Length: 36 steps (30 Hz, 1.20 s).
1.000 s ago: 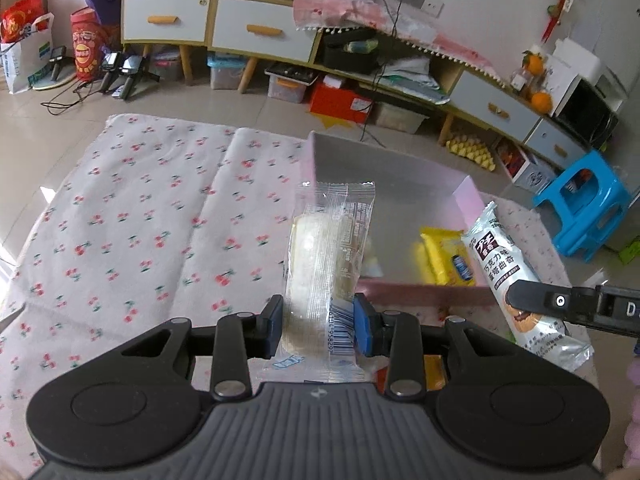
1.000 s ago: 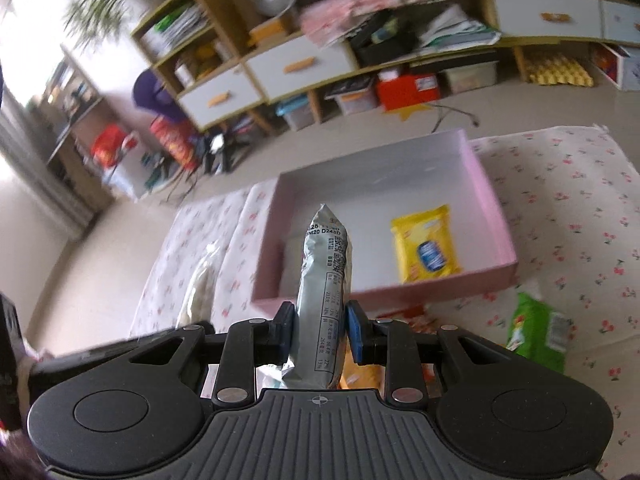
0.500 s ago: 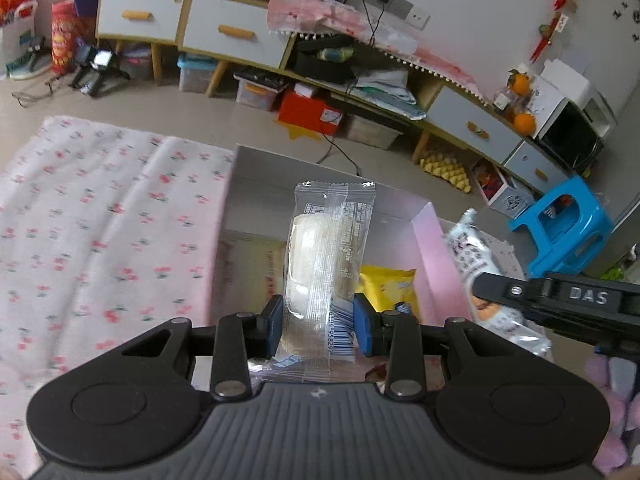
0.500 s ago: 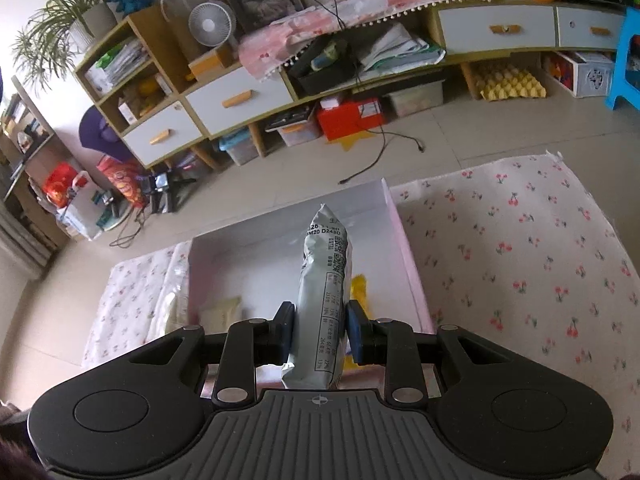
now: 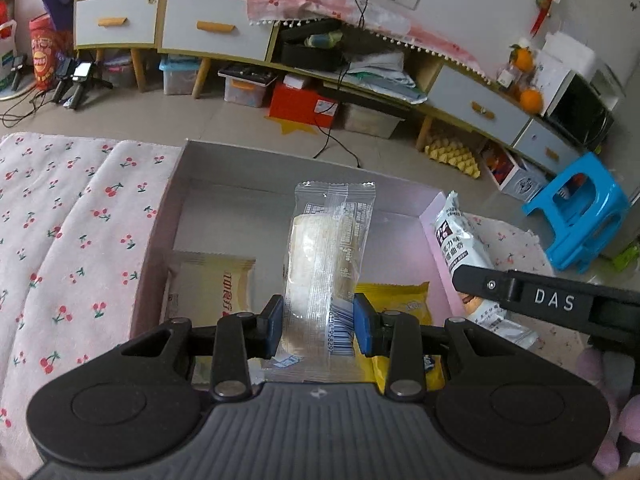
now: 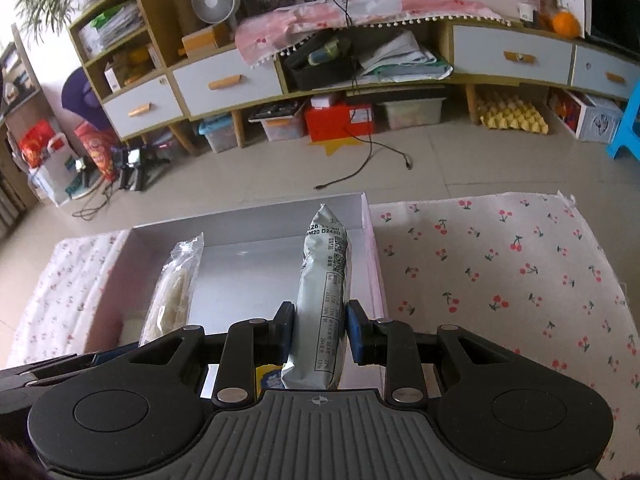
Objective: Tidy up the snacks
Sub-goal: 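Carry both packets into the pink box and open both tools to release them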
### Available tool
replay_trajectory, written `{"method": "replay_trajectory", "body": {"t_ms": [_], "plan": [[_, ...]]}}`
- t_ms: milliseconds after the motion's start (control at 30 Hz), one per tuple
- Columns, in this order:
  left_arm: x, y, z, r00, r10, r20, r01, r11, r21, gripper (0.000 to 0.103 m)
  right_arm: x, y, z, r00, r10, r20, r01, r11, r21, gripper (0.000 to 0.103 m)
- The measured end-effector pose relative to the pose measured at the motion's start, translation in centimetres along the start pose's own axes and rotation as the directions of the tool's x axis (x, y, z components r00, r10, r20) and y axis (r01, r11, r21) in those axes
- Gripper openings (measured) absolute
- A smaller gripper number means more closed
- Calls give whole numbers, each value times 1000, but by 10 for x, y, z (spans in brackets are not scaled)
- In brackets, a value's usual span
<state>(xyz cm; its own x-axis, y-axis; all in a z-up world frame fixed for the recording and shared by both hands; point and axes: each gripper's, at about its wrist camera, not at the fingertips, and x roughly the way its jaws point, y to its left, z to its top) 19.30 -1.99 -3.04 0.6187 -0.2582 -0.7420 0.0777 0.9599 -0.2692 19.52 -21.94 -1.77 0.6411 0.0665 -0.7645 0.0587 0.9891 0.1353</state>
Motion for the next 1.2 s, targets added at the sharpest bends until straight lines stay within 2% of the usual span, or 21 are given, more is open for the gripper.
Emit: {"method": "replay_trajectory", "body": {"t_ms": [367, 467, 500, 567, 700, 767, 900, 967, 1200], "plan": [[6, -3, 1, 1000, 14, -15, -14, 1000, 15, 34, 10, -3, -1, 1000, -11, -11, 11, 1000, 22, 28], [4, -1, 2, 1000, 19, -6, -19, 1000, 6, 38, 7, -4, 0, 1000, 7, 4, -8, 999, 34, 29], [3, 0, 2, 1000, 17, -6, -17, 1000, 1, 43, 7, -5, 1, 1000, 17, 3, -17, 999, 42, 29], [2, 2, 4, 1000, 11, -7, -11, 1000, -10, 50, 5, -6, 2, 1000, 24, 2, -24, 998, 56, 37], [-1, 1, 4, 1000, 15, -6, -15, 1000, -3, 57, 3, -8, 2, 1000, 15, -1, -15, 998, 62, 43], [-4, 1, 5, 1000, 18, -3, -18, 1000, -2, 63, 1, -10, 1, 1000, 9, -4, -9, 998, 69, 52], [-10, 1, 7, 1000, 5, -7, -5, 1000, -11, 71, -5, -9, -1, 1000, 13, -16, -12, 997, 71, 57], [-15, 0, 7, 1000, 9, -5, -9, 1000, -5, 75, -10, -8, -1, 1000, 8, -16, -7, 998, 68, 65], [-33, -2, 7, 1000, 22, 3, -22, 999, 30, 84, -30, -7, 0, 1000, -15, -22, 16, 998, 59, 72]]}}
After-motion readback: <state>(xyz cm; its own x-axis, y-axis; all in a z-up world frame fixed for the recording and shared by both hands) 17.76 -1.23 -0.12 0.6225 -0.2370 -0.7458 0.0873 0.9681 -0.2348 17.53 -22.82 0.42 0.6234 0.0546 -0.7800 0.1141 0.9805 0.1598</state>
